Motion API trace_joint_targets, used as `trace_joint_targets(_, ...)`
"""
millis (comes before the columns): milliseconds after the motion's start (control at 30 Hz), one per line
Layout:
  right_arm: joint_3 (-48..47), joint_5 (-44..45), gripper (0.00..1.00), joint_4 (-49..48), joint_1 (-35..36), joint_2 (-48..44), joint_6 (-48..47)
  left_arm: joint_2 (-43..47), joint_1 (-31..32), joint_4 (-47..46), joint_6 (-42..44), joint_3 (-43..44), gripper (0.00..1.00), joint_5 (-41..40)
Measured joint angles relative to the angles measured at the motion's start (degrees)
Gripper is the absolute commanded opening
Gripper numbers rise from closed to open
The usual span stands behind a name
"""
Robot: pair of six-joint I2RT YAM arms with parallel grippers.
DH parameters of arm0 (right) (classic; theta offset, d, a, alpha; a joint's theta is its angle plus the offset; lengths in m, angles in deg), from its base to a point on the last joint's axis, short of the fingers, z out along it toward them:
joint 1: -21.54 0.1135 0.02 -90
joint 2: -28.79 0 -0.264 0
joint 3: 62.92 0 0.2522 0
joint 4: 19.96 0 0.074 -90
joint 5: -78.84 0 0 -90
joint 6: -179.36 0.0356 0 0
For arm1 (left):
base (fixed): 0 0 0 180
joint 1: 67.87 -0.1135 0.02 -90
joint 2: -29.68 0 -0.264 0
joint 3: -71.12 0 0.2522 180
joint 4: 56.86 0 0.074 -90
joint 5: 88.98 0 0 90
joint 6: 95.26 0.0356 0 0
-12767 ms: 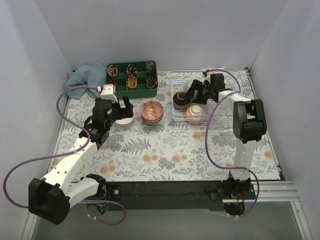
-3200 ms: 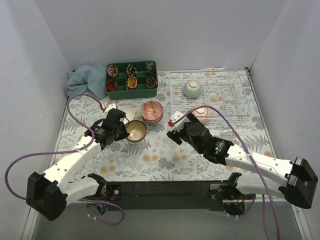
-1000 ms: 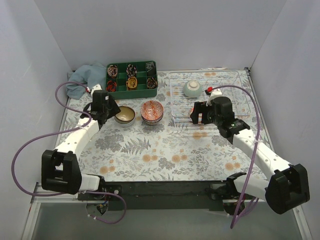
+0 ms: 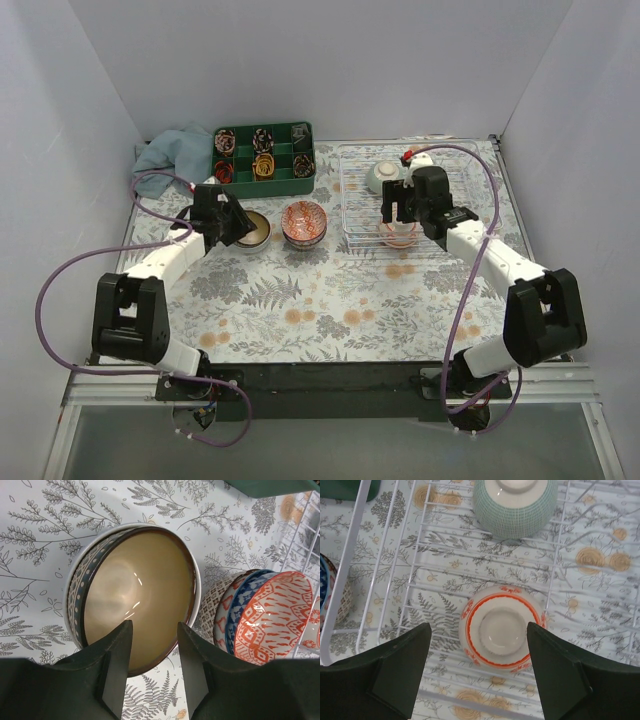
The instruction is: Unload the bowls from the dish rack
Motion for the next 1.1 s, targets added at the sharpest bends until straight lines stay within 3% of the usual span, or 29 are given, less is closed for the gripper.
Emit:
trace_joint_targets(367, -9.42, 0.28, 0.82, -4.94, -0.07, 11.80, -17.35, 1.27, -0.04, 0.68, 0.98, 0.00, 0.53, 0.09)
trace_joint_targets(833, -24.55, 12.09, 0.87, -6.75, 5.66, 29.99, -38.05, 8.00, -0.11, -0.07, 3.54, 0.00, 0.59, -2.08)
trace_joint_targets(1100, -26.93, 18.03, 0.90, -8.70, 6.58, 37.57, -46.95, 8.50, -0.11, -0.13, 4.33, 0.00, 0.61, -3.54)
